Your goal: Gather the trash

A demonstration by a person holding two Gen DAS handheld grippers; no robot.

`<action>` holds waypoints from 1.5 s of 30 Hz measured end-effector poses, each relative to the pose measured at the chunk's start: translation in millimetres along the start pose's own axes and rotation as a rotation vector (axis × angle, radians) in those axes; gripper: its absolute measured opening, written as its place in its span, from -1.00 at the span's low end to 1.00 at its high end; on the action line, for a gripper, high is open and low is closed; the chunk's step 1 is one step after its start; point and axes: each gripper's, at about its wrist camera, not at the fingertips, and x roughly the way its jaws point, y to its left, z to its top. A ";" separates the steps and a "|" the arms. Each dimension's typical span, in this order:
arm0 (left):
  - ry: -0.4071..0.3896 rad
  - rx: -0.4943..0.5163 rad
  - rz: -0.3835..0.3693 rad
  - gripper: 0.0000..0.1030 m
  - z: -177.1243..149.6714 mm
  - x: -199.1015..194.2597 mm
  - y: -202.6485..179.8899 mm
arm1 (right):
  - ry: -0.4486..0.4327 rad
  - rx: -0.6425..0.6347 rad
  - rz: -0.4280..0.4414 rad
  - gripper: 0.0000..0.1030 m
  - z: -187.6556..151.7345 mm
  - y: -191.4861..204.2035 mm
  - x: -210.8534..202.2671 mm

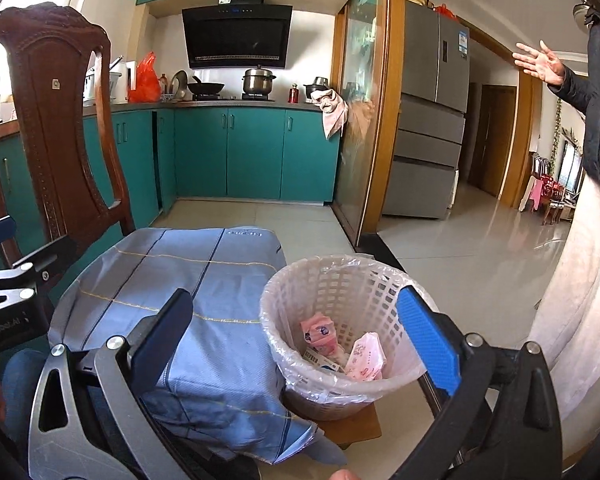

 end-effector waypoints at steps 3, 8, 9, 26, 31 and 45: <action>-0.014 0.003 -0.002 0.94 0.3 -6.5 0.6 | -0.004 -0.001 -0.003 0.94 -1.2 2.8 -3.4; -0.022 0.005 -0.005 0.94 0.9 -10.2 0.7 | -0.011 -0.003 -0.009 0.94 -0.2 5.4 -7.0; -0.023 0.004 -0.004 0.94 0.7 -10.3 0.6 | -0.011 -0.002 -0.010 0.94 -0.1 5.4 -6.7; -0.014 0.001 -0.023 0.94 1.5 -7.7 1.4 | -0.002 -0.002 -0.021 0.94 0.8 4.6 1.1; -0.012 0.004 -0.027 0.94 3.7 -9.2 -0.4 | -0.003 0.004 -0.021 0.94 0.8 3.5 1.2; -0.012 0.004 -0.034 0.94 4.7 -10.7 -1.8 | -0.004 0.006 -0.020 0.94 -1.0 2.9 0.9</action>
